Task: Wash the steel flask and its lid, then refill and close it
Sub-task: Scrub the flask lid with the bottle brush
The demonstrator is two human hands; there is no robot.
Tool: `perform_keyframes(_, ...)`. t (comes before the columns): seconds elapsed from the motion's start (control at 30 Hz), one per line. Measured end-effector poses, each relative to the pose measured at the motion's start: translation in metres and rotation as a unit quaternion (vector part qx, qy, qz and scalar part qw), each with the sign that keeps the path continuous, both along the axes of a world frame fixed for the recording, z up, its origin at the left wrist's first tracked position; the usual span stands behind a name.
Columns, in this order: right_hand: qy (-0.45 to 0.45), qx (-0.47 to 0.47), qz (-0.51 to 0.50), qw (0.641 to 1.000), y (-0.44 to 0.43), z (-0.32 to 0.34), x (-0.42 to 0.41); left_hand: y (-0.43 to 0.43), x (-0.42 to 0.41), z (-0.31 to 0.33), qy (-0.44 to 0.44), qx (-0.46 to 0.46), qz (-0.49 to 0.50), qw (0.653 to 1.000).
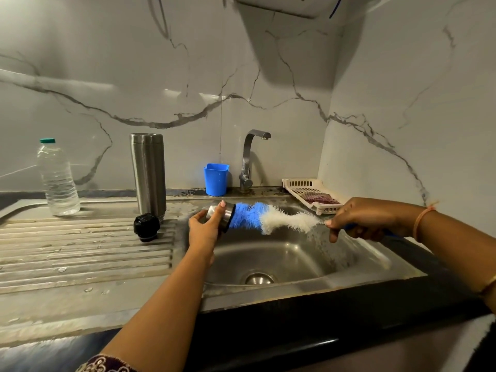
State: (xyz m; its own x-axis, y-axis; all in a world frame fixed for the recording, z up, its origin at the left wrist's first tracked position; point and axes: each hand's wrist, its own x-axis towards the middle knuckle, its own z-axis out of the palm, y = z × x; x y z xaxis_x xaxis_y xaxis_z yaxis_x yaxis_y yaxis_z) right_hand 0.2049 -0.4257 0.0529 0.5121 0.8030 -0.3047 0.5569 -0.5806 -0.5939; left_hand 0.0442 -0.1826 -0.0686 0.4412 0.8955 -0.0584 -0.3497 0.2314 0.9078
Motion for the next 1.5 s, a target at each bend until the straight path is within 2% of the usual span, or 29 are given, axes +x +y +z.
perform_keyframes(0.1, 0.029, -0.011, -0.016, 0.999, -0.003, -0.001, 0.004, 0.001, -0.004, 0.001, -0.059, -0.068, -0.012, 0.996)
perform_keyframes(0.2, 0.001, -0.022, -0.046, 0.999, -0.009, -0.005, 0.009, 0.005, -0.005, 0.002, -0.057, -0.108, 0.047, 0.991)
perform_keyframes(0.23, -0.016, -0.025, -0.056, 0.998, -0.010, -0.008, 0.009, 0.005, -0.005, 0.001, -0.025, -0.081, 0.067, 0.994)
perform_keyframes(0.3, -0.064, -0.019, -0.076, 0.995, -0.011, -0.017, 0.009, -0.001, -0.006, 0.001, 0.101, 0.062, 0.099, 0.988)
perform_keyframes(0.37, -0.115, 0.000, -0.089, 0.989, -0.010, -0.024, 0.008, -0.007, -0.004, -0.002, 0.185, 0.216, 0.103, 0.953)
perform_keyframes(0.43, -0.155, 0.016, -0.092, 0.984, -0.009, -0.029, 0.006, -0.012, -0.001, -0.004, 0.236, 0.312, 0.090, 0.916)
perform_keyframes(0.5, -0.177, 0.024, -0.096, 0.979, -0.008, -0.030, 0.004, -0.012, -0.001, -0.007, 0.254, 0.350, 0.093, 0.897)
perform_keyframes(0.63, -0.204, 0.016, -0.100, 0.974, -0.005, -0.027, -0.002, -0.012, -0.003, -0.011, 0.289, 0.357, 0.061, 0.886)
perform_keyframes(0.7, -0.240, 0.028, -0.091, 0.966, -0.004, -0.027, -0.004, -0.014, -0.003, -0.007, 0.272, 0.389, 0.120, 0.872)
perform_keyframes(0.8, -0.294, 0.076, -0.094, 0.948, -0.006, -0.030, -0.007, -0.019, -0.006, 0.000, 0.194, 0.445, 0.219, 0.847)
perform_keyframes(0.87, -0.313, 0.100, -0.094, 0.940, -0.004, -0.030, -0.011, -0.019, -0.007, -0.001, 0.233, 0.434, 0.175, 0.853)
perform_keyframes(0.93, -0.320, 0.093, -0.090, 0.939, -0.003, -0.031, -0.015, -0.021, -0.008, -0.006, 0.320, 0.399, 0.072, 0.856)
perform_keyframes(0.97, -0.326, 0.079, -0.086, 0.938, -0.001, -0.031, -0.017, -0.022, -0.008, -0.007, 0.328, 0.397, 0.064, 0.855)
perform_keyframes(1.07, -0.351, 0.051, -0.080, 0.931, 0.001, -0.035, -0.023, -0.028, -0.010, -0.001, 0.262, 0.418, 0.146, 0.857)
perform_keyframes(1.2, -0.348, 0.062, -0.080, 0.932, 0.004, -0.037, -0.028, -0.026, -0.011, -0.004, 0.303, 0.369, 0.099, 0.873)
perform_keyframes(1.3, -0.338, 0.063, -0.079, 0.936, 0.007, -0.038, -0.028, -0.025, -0.019, -0.005, 0.274, 0.330, 0.135, 0.893)
perform_keyframes(1.5, -0.335, 0.071, -0.080, 0.936, 0.018, -0.042, -0.025, -0.010, -0.064, -0.005, 0.323, 0.350, 0.193, 0.858)
